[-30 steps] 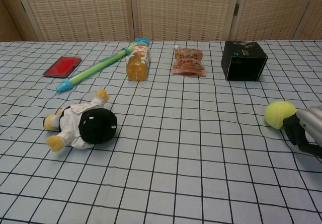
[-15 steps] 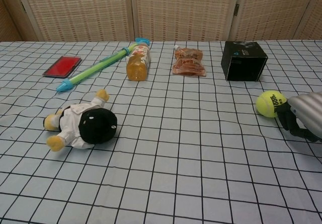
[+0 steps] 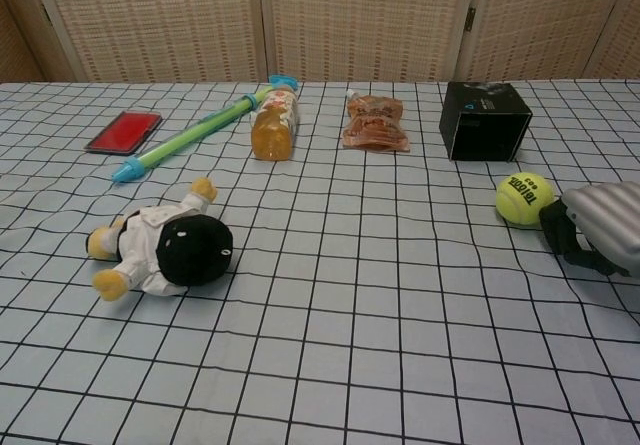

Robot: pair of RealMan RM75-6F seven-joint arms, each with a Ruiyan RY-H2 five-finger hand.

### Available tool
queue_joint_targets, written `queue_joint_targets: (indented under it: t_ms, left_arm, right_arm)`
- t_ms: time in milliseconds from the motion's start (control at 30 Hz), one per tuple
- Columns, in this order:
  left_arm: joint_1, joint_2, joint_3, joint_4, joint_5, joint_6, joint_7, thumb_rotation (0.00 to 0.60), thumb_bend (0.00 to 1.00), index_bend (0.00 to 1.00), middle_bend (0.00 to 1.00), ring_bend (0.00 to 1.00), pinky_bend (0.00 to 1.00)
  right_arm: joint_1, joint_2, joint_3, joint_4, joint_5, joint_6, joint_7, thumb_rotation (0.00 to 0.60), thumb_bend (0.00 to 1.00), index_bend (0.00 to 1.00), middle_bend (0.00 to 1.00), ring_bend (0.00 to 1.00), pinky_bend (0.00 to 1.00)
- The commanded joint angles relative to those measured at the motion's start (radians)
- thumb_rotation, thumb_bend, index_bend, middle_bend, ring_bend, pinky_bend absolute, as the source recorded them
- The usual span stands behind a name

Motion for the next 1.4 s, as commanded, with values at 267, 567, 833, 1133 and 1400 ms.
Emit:
queue_joint_targets:
  t_ms: [267, 567, 833, 1133, 1400]
  left_arm:
    - [-0.001, 0.000, 0.005, -0.002, 0.012, 0.001, -0.002, 0.600, 0.42, 0.13, 0.03, 0.05, 0.44]
    - [-0.002, 0.002, 0.007, -0.002, 0.014, 0.002, -0.009, 0.600, 0.42, 0.13, 0.03, 0.05, 0.44]
    - [-0.007, -0.002, 0.010, 0.001, 0.009, -0.016, -0.007, 0.600, 0.42, 0.13, 0.03, 0.05, 0.44]
    - [-0.011, -0.001, 0.009, 0.007, -0.001, -0.024, -0.015, 0.600, 0.42, 0.13, 0.03, 0.05, 0.44]
    - [-0.011, -0.001, 0.011, 0.006, -0.001, -0.025, -0.017, 0.600, 0.42, 0.13, 0.03, 0.05, 0.44]
  right_arm:
    - [0.009, -0.011, -0.005, -0.068, -0.001, 0.021, -0.036, 0.600, 1.00, 1.00, 0.84, 0.90, 1.00]
    - [0.042, -0.066, 0.010, 0.021, 0.014, 0.002, -0.030, 0.600, 1.00, 1.00, 0.84, 0.90, 1.00]
    - [0.091, -0.116, 0.031, 0.141, 0.025, -0.025, 0.027, 0.600, 1.00, 1.00, 0.84, 0.90, 1.00]
    - [0.160, -0.160, 0.058, 0.269, 0.041, -0.068, 0.072, 0.600, 1.00, 1.00, 0.84, 0.90, 1.00]
    - [0.199, -0.175, 0.069, 0.353, 0.052, -0.079, 0.098, 0.600, 1.00, 1.00, 0.84, 0.90, 1.00]
